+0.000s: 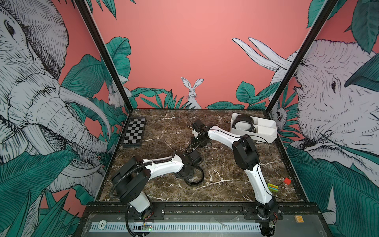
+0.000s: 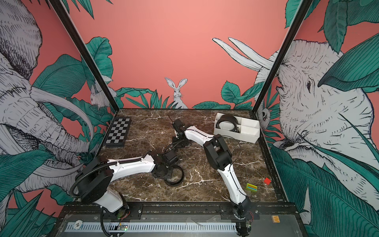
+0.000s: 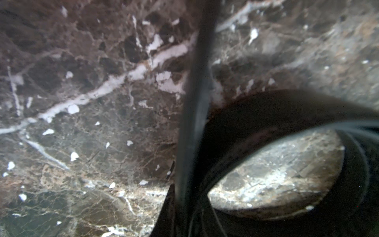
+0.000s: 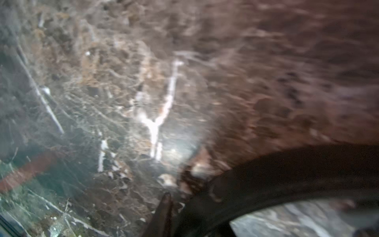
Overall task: Place the belts into the storage roll
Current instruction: Roll the belt at the center of the board.
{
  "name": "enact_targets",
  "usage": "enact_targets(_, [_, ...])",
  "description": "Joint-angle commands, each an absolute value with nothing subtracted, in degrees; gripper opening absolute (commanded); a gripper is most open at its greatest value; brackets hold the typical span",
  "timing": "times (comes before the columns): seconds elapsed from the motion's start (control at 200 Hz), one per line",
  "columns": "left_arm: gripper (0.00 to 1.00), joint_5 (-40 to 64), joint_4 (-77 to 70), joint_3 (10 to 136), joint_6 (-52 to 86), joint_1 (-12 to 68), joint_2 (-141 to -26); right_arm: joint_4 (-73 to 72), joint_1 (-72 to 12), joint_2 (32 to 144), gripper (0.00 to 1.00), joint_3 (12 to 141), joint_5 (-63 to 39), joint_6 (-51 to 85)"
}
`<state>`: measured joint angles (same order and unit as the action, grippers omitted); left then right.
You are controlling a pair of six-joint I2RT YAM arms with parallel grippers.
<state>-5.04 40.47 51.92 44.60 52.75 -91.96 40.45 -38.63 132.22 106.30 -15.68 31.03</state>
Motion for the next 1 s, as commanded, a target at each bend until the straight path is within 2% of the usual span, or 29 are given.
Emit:
enact_targets(0.0, [0.06, -8.60, 40.84, 50.17, 42.48, 49.95, -98.11, 44.29, -36.55, 130.49, 0.14, 101.78, -11.18, 28.85])
enact_targets(0.1, [0.15, -8.76, 41.21, 51.42, 41.45, 49.48, -100.75, 44.81, -35.47, 128.35, 0.07, 98.68, -10.35, 26.93])
enact_targets(0.14, [0.15, -9.04, 41.77, 52.04, 41.35, 49.48, -101.93, 45.08, -35.12, 127.69, 0.05, 97.58, -9.74, 26.34])
enact_targets(0.315, [0.19, -8.97, 41.88, 52.99, 40.79, 49.35, -105.72, 44.71, -32.94, 125.32, 0.00, 93.47, -9.63, 25.29])
enact_targets(0.38, [0.23, -8.96, 41.92, 53.17, 40.62, 49.24, -107.17, 44.49, -32.31, 124.51, 0.00, 92.06, -9.56, 25.10])
enact_targets(0.625, [0.22, -8.06, 39.79, 50.99, 41.92, 48.10, -108.55, 44.26, -31.02, 122.27, 0.00, 88.55, -9.53, 24.12])
enact_targets(0.755, [0.18, -8.41, 39.26, 50.84, 42.19, 47.16, -109.18, 45.03, -30.60, 120.97, 0.00, 87.51, -8.45, 23.48])
enact_targets(0.995, [0.19, -7.92, 38.85, 50.91, 42.10, 45.95, -111.61, 45.49, -29.22, 118.45, 0.00, 84.02, -7.08, 22.71])
